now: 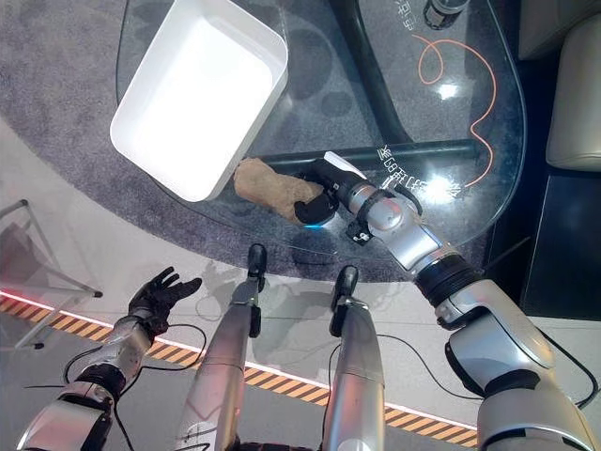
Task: Wipe the table with a cloth and put it in the basket.
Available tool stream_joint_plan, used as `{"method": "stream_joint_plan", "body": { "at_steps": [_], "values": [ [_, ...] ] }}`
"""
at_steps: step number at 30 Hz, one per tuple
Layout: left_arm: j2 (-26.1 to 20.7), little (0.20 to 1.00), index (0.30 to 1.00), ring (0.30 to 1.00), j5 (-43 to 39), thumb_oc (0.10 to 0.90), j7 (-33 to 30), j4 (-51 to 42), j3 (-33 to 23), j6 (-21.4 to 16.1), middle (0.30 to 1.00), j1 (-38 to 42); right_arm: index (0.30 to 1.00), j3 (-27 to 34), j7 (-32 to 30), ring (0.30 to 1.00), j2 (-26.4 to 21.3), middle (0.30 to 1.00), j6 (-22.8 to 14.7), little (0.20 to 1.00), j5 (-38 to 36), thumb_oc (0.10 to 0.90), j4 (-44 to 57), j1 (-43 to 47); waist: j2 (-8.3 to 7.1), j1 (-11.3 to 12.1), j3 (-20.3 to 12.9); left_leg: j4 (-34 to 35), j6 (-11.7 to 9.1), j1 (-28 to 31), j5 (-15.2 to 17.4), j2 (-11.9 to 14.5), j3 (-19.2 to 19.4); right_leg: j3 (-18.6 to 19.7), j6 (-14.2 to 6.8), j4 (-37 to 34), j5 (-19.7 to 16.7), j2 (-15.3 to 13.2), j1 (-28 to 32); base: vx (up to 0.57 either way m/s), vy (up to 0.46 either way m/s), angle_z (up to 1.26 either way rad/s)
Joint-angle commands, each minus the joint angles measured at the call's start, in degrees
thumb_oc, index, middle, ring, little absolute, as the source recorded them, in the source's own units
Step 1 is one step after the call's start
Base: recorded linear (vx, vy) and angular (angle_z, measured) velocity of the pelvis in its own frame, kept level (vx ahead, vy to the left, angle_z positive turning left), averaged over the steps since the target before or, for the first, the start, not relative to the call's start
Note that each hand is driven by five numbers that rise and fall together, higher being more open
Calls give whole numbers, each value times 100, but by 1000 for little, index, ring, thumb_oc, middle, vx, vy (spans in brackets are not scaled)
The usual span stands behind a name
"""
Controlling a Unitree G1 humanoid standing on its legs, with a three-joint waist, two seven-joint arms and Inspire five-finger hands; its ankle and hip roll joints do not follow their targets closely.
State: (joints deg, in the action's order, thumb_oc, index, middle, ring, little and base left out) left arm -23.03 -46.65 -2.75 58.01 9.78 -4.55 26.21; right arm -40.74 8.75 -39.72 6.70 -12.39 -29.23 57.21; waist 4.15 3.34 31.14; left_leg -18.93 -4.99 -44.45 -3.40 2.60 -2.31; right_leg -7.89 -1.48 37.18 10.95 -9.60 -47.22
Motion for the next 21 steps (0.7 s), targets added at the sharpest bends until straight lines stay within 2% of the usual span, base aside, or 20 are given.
{"method": "stream_joint_plan", "body": {
  "at_steps": [1, 2, 3, 5, 6, 11, 14, 15, 18, 20, 21],
  "values": [
    [-250, 900, 900, 900, -174, 800, -337, -53, -210, -455, 900, -224, 300, 221, -136, 300, 35, 300, -431, 200, -122, 100, 727, 211, -120, 73, -134, -733, 305, 210, 656, -291, 393, -288, -53, -557, -385, 266, 274, 0, 0, 0],
    [-283, 900, 900, 900, -288, 800, -493, -131, -260, -558, 900, -170, 300, 264, -223, 300, 38, 300, -457, 200, -94, 100, 704, 193, -120, 68, -134, -728, 299, 218, 655, -287, 391, -282, -54, -554, -383, 265, 278, 0, 0, 0],
    [-335, 900, 900, 900, -567, 800, -830, -295, -407, -856, 900, -77, 300, 415, -742, 300, 40, 300, -460, 200, -87, 100, 672, 138, -127, 61, -134, -764, 295, 204, 664, -280, 372, -262, -55, -507, -367, 262, 266, 31, 8, 0],
    [-344, 900, 900, 900, -706, 800, -1040, -410, -506, -1112, 900, -42, 300, 524, -1174, 300, 64, 300, -493, 200, -95, 100, 628, 80, -128, 62, -134, -789, 295, 182, 676, -275, 357, -247, -59, -460, -354, 261, 237, -28, -2, 1],
    [-405, 900, 900, 900, -746, 800, -1247, -535, -654, -1273, 900, 88, 300, 744, -1485, 300, 71, 300, -522, 200, -79, 100, 581, 65, -148, 56, -134, -744, 325, 46, 505, -269, 363, -301, -10, -531, -528, 255, 128, -61, -14, 1],
    [-485, 900, 900, 900, -779, 800, -1662, -775, -796, -1607, 900, 241, 300, 1009, -1957, 300, 137, 300, -626, 200, -177, 100, 623, -54, -177, 41, -134, -761, 323, 12, 514, -263, 335, -300, -20, -503, -526, 266, 98, -13, -3, 0],
    [-655, 900, 900, 900, -454, 800, -2280, -1168, -1000, -2088, 900, 500, 300, 1418, -2648, 300, 284, 300, -641, 200, -258, 100, 969, -319, -229, -3, -134, -773, 324, -35, 534, -259, 316, -286, -24, -489, -515, 299, 53, 0, 0, 0],
    [-662, 900, 900, 900, -439, 800, -2317, -1196, -1009, -2123, 900, 508, 300, 1443, -2693, 300, 290, 300, -648, 200, -264, 100, 997, -341, -233, -3, -134, -773, 324, -36, 536, -259, 316, -284, -23, -488, -514, 302, 51, 0, 0, 0],
    [-705, 900, 900, 900, -300, 800, -2592, -1477, -1190, -2528, 900, 552, 300, 1785, -3206, 300, 411, 300, -815, 200, -196, 100, 1363, -645, -253, -48, -134, -790, 324, -68, 568, -259, 303, -253, -26, -495, -500, 323, 28, 0, 0, 0],
    [-699, 900, 900, 900, -269, 800, -2643, -1553, -1224, -2594, 900, 547, 300, 1855, -3282, 300, 435, 300, -832, 200, -174, 100, 1455, -716, -259, -55, -134, -790, 326, -70, 571, -259, 305, -249, -27, -496, -499, 328, 26, 0, 0, 0],
    [-675, 900, 900, 900, -131, 800, -2773, -1757, -1295, -2814, 900, 545, 300, 2026, -3522, 300, 493, 300, -922, 200, -84, 100, 1676, -849, -263, -73, -134, -777, 325, -69, 579, -261, 311, -235, -31, -510, -488, 336, 34, 0, 0, 0]
  ]
}}
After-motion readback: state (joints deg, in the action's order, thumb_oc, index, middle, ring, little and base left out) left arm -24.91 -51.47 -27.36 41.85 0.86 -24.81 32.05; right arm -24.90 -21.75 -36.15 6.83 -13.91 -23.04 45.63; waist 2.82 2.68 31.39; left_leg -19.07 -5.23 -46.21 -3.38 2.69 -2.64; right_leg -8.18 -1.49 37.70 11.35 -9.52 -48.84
